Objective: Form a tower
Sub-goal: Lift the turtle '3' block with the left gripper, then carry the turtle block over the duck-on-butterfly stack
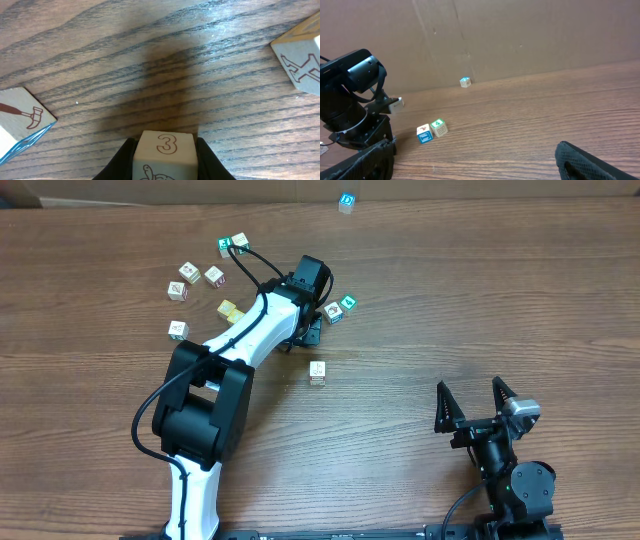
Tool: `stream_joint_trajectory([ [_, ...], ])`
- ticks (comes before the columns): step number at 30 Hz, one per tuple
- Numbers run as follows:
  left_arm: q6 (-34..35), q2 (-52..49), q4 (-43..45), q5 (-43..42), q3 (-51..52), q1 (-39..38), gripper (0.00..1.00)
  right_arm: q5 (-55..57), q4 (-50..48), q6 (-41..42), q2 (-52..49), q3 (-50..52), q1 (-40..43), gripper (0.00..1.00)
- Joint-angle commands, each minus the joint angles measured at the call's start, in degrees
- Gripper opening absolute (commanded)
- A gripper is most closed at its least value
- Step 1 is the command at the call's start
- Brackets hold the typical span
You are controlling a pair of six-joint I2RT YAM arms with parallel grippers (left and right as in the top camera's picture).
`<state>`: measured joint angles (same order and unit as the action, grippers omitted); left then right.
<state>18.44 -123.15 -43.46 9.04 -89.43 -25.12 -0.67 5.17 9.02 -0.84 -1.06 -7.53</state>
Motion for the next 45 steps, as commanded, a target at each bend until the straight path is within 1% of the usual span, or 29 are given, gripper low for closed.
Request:
stream_joint_trajectory([
  [1,0.3,4.7,-0.3,0.3,0.3,0.3,0.17,0.0,-0.3,0.3,0.7,0.6,0.2,1.0],
  [7,6.6,14.0,-4.5,-0.2,0.3,0.3,0.18,0.0,-0.3,0.3,0.7,0.6,0.2,1.0],
  [13,12.8,20.9,-9.4,-5.0,0.3,0.3,0.18,0.0,-0.3,0.3,0.7,0.6,0.2,1.0],
  [16,12.9,21.7,-10.9,-7.8,0.3,0.1,0.17,0.0,-0.3,0.3,0.7,0.6,0.2,1.0],
  [20,12.9,21.2,-12.4,-7.2,0.3,-0.6,0.17,0.0,-0.3,0.3,0.7,0.6,0.2,1.0],
  [22,13.8,21.2,-12.9,-7.2,0.3,-0.8,0.17,0.0,-0.3,0.3,0.7,0.6,0.2,1.0],
  [25,15.3,21.2,-13.2,-7.2,0.4,-1.5,0.12,0.0,-0.3,0.3,0.7,0.6,0.2,1.0],
  [28,15.2,21.2,-13.3,-7.1,1.1,-3.1,0.12,0.0,-0.3,0.3,0.7,0.6,0.2,1.0],
  [30,15.3,21.2,-13.1,-6.6,2.1,-4.6,0.12,0.0,-0.3,0.3,0.7,0.6,0.2,1.0],
  [35,15.3,21.2,-13.3,-2.0,3.1,-7.4,0.13,0.0,-0.3,0.3,0.7,0.6,0.2,1.0],
  [45,15.5,21.2,-13.0,-2.0,3.1,-8.3,0.12,0.0,-0.3,0.3,0.7,0.6,0.2,1.0],
])
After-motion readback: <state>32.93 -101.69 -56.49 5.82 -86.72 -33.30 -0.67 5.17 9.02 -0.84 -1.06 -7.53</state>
